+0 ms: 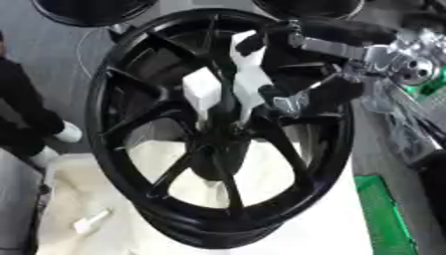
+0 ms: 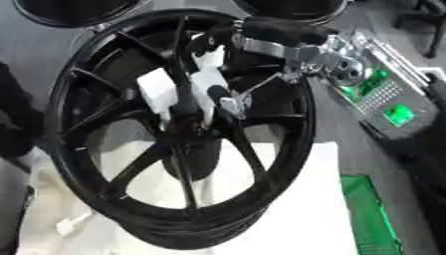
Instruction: Pull the pin out of the wheel hub.
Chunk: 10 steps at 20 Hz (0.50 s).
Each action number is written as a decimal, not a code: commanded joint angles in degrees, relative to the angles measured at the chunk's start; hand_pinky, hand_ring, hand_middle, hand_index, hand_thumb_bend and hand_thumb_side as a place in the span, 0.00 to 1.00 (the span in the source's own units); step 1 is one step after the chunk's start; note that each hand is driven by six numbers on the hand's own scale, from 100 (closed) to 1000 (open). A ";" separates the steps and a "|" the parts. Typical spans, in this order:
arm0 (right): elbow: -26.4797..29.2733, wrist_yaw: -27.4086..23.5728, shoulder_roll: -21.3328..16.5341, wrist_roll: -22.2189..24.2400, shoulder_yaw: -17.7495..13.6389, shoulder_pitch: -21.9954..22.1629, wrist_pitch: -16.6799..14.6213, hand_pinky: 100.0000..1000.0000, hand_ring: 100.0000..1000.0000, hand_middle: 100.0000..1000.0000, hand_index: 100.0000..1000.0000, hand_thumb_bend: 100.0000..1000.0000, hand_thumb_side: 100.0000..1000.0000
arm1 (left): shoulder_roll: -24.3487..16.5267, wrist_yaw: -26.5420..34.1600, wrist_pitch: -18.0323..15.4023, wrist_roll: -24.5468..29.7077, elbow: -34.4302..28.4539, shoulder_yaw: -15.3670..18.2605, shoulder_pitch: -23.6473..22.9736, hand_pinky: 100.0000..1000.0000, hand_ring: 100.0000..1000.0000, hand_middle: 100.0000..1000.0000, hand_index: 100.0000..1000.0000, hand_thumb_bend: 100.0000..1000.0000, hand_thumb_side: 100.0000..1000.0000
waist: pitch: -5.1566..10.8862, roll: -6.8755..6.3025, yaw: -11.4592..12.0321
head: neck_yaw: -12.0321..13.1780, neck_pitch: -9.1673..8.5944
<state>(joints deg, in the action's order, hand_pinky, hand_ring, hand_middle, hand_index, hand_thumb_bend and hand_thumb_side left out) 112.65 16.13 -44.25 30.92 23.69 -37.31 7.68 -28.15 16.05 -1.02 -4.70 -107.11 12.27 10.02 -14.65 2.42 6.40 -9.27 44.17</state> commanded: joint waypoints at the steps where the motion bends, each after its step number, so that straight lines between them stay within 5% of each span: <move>1: -0.01 -0.50 -1.97 0.46 -0.98 -0.63 -0.34 0.86 0.88 0.81 0.91 0.00 0.21 | -0.85 -0.32 -0.12 -0.31 -1.28 0.84 0.25 0.54 0.72 0.71 0.73 0.00 0.72 | 0.59 -0.09 0.21 | -0.40 -0.55; 10: -0.62 0.03 -2.08 0.74 -1.27 -0.50 -0.99 0.86 0.88 0.81 0.91 0.00 0.22 | -0.86 -0.50 -0.13 -0.21 -1.35 0.82 0.24 0.54 0.73 0.71 0.73 0.00 0.72 | 0.08 0.13 0.48 | -0.45 -0.70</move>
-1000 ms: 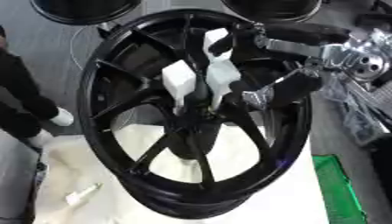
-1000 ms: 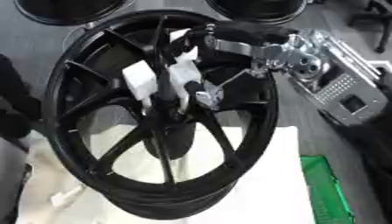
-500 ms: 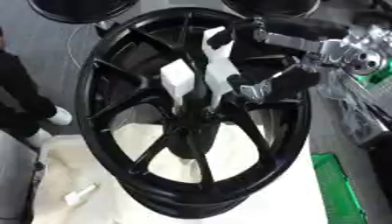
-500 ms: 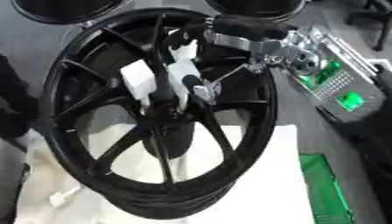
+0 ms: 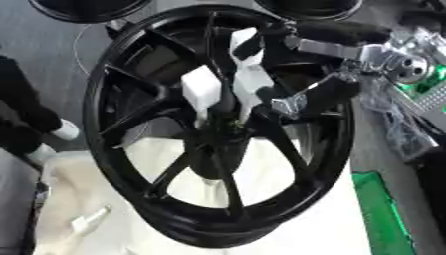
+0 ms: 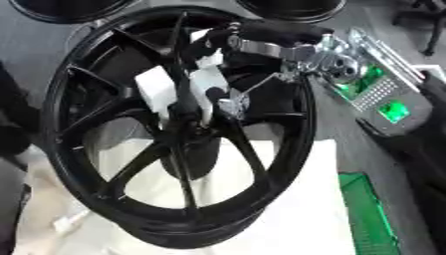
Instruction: Pull the pin out of the wheel hub.
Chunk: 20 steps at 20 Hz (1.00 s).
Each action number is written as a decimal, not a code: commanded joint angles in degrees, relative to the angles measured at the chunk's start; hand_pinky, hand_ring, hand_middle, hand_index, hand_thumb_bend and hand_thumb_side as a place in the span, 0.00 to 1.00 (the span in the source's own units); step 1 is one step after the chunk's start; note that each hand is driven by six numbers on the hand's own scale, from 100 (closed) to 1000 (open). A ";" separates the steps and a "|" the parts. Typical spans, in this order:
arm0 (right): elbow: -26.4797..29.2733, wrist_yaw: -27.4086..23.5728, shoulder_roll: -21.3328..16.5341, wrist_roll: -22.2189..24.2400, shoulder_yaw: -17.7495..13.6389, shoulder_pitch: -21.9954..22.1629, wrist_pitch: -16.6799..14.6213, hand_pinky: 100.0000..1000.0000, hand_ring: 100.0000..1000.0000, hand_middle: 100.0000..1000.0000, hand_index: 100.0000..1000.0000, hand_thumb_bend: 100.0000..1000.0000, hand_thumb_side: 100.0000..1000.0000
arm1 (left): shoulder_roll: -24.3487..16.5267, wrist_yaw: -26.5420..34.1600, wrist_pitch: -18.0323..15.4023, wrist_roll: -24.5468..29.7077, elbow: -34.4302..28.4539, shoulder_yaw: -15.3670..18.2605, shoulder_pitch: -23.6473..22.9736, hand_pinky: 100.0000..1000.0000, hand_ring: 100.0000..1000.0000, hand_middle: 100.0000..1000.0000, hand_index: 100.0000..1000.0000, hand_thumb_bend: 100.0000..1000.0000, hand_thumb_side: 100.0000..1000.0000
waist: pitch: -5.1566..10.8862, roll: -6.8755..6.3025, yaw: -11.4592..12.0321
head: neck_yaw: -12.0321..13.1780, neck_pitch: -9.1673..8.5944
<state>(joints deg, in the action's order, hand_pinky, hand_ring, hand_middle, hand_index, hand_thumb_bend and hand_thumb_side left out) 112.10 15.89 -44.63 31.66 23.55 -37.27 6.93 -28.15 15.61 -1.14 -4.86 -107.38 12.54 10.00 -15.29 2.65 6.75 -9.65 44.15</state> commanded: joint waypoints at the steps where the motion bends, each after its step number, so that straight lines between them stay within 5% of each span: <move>1: -0.21 0.45 -1.73 -0.06 -1.15 -0.51 -0.32 0.86 0.88 0.81 0.91 0.00 0.23 | -0.86 -0.09 -0.01 -0.01 -1.08 0.53 0.25 0.54 0.73 0.71 0.73 0.00 0.72 | 0.67 -0.09 0.15 | -0.09 -0.75; 20: -2.74 2.97 -1.12 1.40 -0.46 -0.40 -1.47 0.85 0.85 0.78 0.90 0.00 0.25 | -0.67 -0.29 0.00 0.07 -1.22 0.67 0.33 0.54 0.71 0.71 0.73 0.00 0.72 | -0.01 0.25 0.43 | -0.53 -1.36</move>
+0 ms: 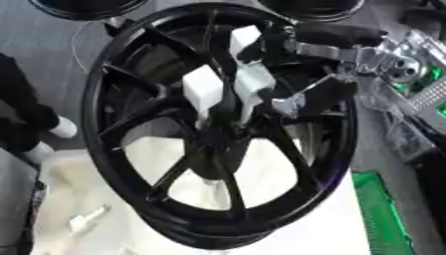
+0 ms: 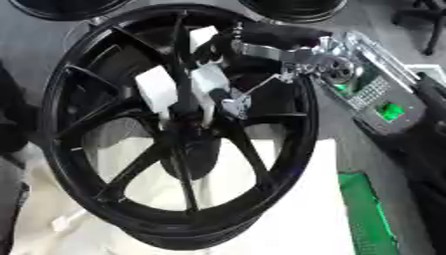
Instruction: Pull the pin out of the wheel hub.
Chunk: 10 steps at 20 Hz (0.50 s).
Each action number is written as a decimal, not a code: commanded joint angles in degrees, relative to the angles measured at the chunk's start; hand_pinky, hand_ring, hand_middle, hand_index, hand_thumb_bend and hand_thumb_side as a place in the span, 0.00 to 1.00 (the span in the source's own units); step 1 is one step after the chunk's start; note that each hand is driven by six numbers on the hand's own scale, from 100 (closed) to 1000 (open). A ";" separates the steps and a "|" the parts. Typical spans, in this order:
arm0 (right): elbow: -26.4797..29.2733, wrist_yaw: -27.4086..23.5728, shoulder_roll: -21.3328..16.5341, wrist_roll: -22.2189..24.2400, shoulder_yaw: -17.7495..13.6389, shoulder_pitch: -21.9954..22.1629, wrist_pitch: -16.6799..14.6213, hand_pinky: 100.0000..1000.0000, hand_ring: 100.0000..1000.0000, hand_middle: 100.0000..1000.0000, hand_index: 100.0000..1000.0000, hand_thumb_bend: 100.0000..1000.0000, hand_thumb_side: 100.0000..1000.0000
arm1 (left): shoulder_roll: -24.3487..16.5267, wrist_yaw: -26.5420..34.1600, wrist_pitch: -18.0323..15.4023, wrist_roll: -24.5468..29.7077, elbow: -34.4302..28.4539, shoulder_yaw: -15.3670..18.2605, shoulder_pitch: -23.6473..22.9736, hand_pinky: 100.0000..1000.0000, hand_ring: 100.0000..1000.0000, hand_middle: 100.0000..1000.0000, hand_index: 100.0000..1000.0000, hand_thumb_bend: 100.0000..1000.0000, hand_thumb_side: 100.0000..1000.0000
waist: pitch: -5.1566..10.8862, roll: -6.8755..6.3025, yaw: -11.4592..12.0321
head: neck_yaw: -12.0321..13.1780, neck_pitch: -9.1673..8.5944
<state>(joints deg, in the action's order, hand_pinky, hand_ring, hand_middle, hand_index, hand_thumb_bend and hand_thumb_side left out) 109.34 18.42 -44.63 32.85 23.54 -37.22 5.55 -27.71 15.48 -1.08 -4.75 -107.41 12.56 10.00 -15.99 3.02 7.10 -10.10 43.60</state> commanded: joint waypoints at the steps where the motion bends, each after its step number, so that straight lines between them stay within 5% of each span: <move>1: -0.03 0.46 -1.09 0.20 -0.44 -0.45 -0.10 0.85 0.84 0.76 0.89 0.00 0.25 | -1.11 -0.17 -0.05 -0.02 -1.20 0.64 0.33 0.54 0.71 0.71 0.73 0.00 0.72 | 0.67 -0.12 0.08 | -0.05 -0.81; 10: -0.39 0.49 -0.77 0.54 -0.14 -0.51 -0.29 0.84 0.82 0.65 0.86 0.00 0.24 | -1.07 -0.26 -0.02 0.16 -1.26 0.58 0.39 0.54 0.71 0.71 0.73 0.00 0.72 | 0.42 -0.02 0.18 | -0.03 -0.75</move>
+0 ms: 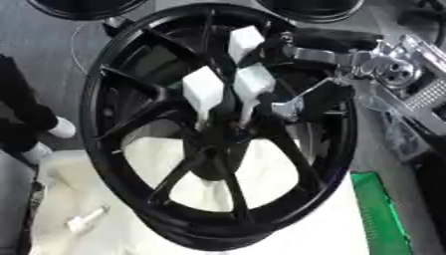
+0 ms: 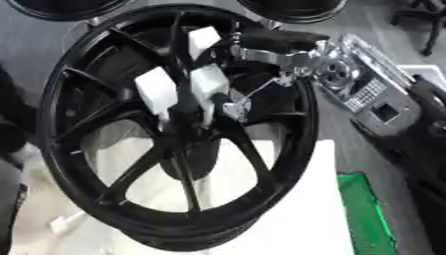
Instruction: Pull the pin out of the wheel hub.
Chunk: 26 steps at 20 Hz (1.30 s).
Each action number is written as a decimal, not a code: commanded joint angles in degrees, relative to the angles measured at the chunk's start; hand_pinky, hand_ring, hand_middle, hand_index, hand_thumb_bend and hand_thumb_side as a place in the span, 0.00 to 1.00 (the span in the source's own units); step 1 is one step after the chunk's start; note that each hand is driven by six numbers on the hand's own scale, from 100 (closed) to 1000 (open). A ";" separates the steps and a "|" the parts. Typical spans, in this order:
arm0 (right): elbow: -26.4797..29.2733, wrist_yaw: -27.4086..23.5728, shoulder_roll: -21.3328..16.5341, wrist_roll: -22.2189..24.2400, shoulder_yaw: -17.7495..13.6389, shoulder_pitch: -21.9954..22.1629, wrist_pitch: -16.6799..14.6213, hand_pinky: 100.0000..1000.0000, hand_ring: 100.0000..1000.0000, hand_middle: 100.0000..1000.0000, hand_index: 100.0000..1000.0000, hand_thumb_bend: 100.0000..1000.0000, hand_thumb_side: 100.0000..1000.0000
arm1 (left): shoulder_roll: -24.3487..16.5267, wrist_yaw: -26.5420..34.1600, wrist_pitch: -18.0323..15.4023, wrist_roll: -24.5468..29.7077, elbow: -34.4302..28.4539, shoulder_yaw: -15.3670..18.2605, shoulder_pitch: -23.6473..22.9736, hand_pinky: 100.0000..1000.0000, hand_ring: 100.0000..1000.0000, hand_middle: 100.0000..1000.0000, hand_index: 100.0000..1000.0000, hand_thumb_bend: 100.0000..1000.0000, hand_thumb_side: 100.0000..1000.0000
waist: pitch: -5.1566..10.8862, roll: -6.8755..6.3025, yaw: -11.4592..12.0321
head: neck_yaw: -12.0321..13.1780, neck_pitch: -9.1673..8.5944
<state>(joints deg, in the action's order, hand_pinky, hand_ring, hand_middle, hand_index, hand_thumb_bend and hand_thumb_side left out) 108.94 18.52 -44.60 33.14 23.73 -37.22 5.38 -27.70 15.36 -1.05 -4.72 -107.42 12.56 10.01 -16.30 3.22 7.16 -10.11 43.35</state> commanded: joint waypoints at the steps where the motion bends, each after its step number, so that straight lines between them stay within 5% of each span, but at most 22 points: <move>1: -0.03 0.51 -0.77 0.33 -0.31 -0.51 -0.17 0.84 0.82 0.61 0.86 0.00 0.25 | -1.07 -0.14 -0.05 0.12 -1.26 0.58 0.40 0.54 0.71 0.71 0.73 0.00 0.72 | 0.72 -0.20 0.15 | -0.01 -0.50; 13: -0.46 1.05 -0.51 -0.76 -0.13 -0.47 0.26 0.82 0.78 0.47 0.70 0.00 0.22 | -1.01 -0.10 0.08 0.13 -1.31 0.59 0.35 0.54 0.71 0.71 0.73 0.00 0.72 | 0.52 0.06 0.50 | -0.14 -0.35; 21: -0.98 0.69 -0.35 -2.26 0.11 -0.22 2.05 0.77 0.68 0.38 0.60 0.00 0.17 | -1.01 -0.16 0.16 -0.05 -1.36 0.63 0.30 0.54 0.71 0.71 0.73 0.00 0.73 | 0.44 0.13 0.47 | -0.13 -0.19; 26: 0.56 -1.89 -0.91 -6.23 -0.55 -0.72 5.37 0.72 0.57 0.26 0.46 0.00 0.14 | -1.09 -0.18 0.27 -0.16 -1.32 0.63 0.19 0.54 0.71 0.71 0.73 0.00 0.72 | 0.77 0.07 0.08 | -0.03 0.01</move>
<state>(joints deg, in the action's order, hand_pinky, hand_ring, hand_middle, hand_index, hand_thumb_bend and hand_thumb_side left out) 108.65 17.23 -44.07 28.05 24.03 -37.23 9.97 -27.69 15.30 -0.84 -4.77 -107.72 12.56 10.00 -16.48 3.64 7.30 -10.14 43.24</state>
